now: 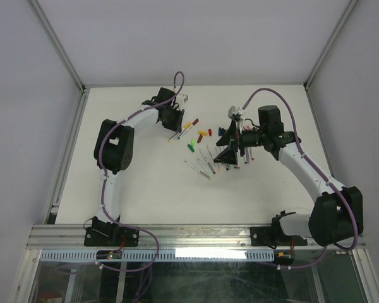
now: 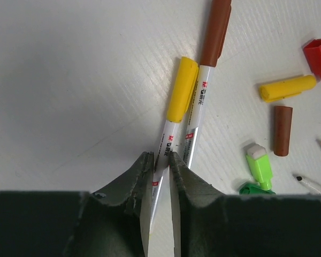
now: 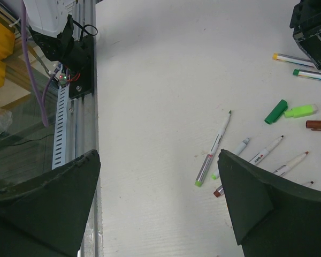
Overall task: Open the pen caps
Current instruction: Pick up the pen from the center of the board.
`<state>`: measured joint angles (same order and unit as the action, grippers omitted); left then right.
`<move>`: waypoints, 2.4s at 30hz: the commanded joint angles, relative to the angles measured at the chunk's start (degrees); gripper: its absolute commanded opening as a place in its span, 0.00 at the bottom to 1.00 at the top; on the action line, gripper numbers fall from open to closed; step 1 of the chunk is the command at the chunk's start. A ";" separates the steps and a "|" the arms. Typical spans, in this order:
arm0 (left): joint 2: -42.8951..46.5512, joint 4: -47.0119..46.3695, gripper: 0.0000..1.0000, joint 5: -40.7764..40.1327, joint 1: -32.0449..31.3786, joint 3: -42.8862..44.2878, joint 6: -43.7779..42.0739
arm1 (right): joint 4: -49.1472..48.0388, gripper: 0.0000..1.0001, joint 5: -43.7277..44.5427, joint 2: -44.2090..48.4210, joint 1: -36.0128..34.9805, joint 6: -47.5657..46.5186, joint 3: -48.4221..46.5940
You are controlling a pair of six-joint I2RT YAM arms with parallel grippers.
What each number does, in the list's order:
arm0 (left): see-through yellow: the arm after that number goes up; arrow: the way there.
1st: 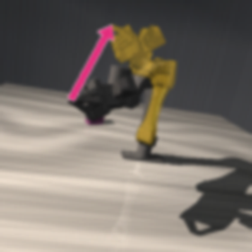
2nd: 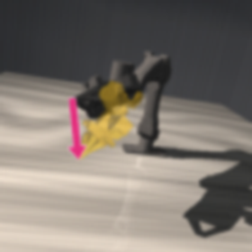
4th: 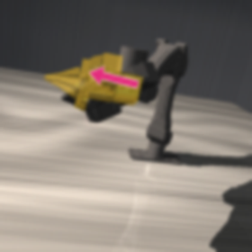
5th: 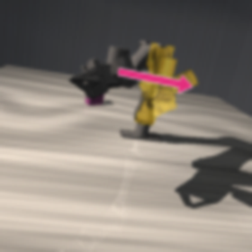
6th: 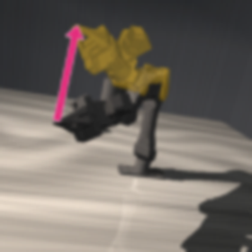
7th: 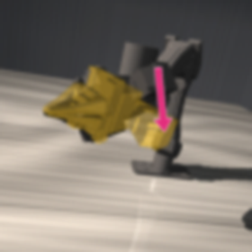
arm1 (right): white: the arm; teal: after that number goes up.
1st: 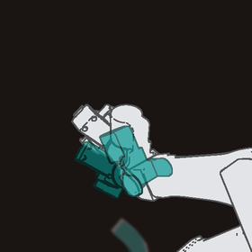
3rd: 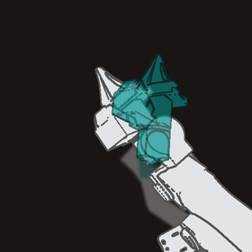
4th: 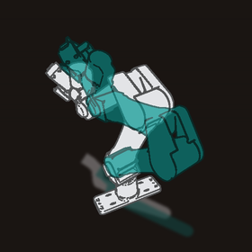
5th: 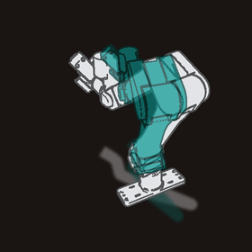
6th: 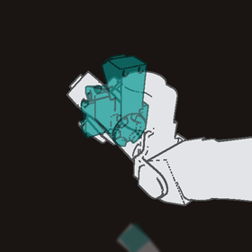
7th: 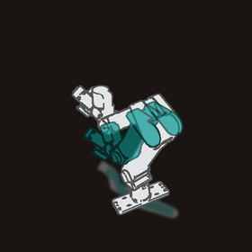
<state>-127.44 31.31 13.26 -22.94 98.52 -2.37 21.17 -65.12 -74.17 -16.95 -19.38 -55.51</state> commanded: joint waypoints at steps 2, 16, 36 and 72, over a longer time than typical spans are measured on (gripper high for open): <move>1.14 -0.37 0.15 -3.76 -0.35 0.13 -0.96 | -1.74 0.93 -1.70 -0.18 0.40 0.30 -2.15; 13.79 -3.37 0.11 -20.45 -0.84 -17.53 5.97 | -0.82 0.92 -2.64 -1.92 0.43 0.22 -2.46; 15.01 -5.38 0.00 -18.53 -1.10 -19.32 6.68 | -5.70 0.90 -1.88 -3.02 -1.42 4.76 0.01; 55.34 -103.52 0.00 -24.98 -24.06 -85.51 51.32 | -49.20 0.80 7.51 -8.83 -14.25 38.51 14.06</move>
<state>-69.97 -63.55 -6.15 -45.63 12.40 47.57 -24.18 -55.99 -85.89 -30.04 18.44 -41.32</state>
